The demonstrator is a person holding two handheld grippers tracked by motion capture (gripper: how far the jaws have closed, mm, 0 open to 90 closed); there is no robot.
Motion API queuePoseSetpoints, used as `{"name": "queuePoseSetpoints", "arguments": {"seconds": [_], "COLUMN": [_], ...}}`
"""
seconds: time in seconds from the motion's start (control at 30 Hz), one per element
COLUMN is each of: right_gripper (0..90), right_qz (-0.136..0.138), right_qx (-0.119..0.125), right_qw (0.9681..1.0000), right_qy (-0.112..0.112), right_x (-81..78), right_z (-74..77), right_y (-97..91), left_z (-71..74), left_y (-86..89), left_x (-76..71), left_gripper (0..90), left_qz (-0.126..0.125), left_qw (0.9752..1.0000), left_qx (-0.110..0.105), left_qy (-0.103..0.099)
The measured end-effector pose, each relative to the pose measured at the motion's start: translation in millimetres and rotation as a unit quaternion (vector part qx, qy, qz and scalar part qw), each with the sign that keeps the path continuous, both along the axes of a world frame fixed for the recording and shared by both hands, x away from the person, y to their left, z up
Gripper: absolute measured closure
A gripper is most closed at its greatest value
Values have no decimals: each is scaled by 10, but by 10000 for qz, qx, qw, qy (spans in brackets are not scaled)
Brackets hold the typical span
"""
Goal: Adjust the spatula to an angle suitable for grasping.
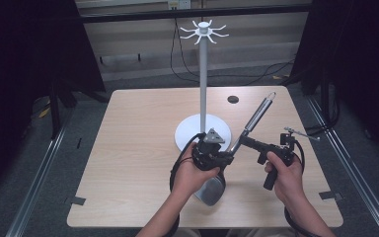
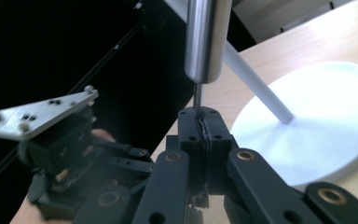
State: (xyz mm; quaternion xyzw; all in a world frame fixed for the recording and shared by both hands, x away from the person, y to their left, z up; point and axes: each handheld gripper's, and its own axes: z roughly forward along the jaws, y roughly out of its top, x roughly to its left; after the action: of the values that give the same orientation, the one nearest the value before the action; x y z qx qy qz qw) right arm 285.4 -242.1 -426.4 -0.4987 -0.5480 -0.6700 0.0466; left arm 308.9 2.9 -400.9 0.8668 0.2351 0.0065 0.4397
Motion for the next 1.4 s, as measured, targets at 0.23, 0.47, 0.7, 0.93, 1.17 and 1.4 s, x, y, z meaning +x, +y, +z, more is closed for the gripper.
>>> {"name": "queuePoseSetpoints", "arguments": {"seconds": [0.23, 0.47, 0.7, 0.93, 1.17, 1.4], "right_gripper": [891, 891, 891, 889, 888, 885], "right_qz": [327, 534, 766, 864, 924, 1016], "right_qx": [-241, -459, -672, -777, -862, -962], "right_qw": [9987, 9963, 9929, 9901, 9878, 9844], "right_qy": [-310, -499, -616, -785, -912, -1070], "right_x": [29, 62, 105, 139, 184, 212], "right_z": [115, 216, 305, 425, 519, 605], "right_y": [20, 44, 83, 136, 199, 276], "left_z": [-4, -83, -66, 3, 60, 125], "left_y": [88, 159, 195, 251, 301, 367], "left_x": [82, 128, 141, 139, 142, 134], "left_gripper": [768, 784, 789, 793, 794, 795], "left_qz": [-329, -492, -534, -470, -367, -294], "left_qw": [9974, 9905, 9888, 9888, 9888, 9897], "left_qx": [-458, -1070, -1205, -1311, -1385, -1380], "left_qy": [437, 703, 702, 529, 421, 259]}}
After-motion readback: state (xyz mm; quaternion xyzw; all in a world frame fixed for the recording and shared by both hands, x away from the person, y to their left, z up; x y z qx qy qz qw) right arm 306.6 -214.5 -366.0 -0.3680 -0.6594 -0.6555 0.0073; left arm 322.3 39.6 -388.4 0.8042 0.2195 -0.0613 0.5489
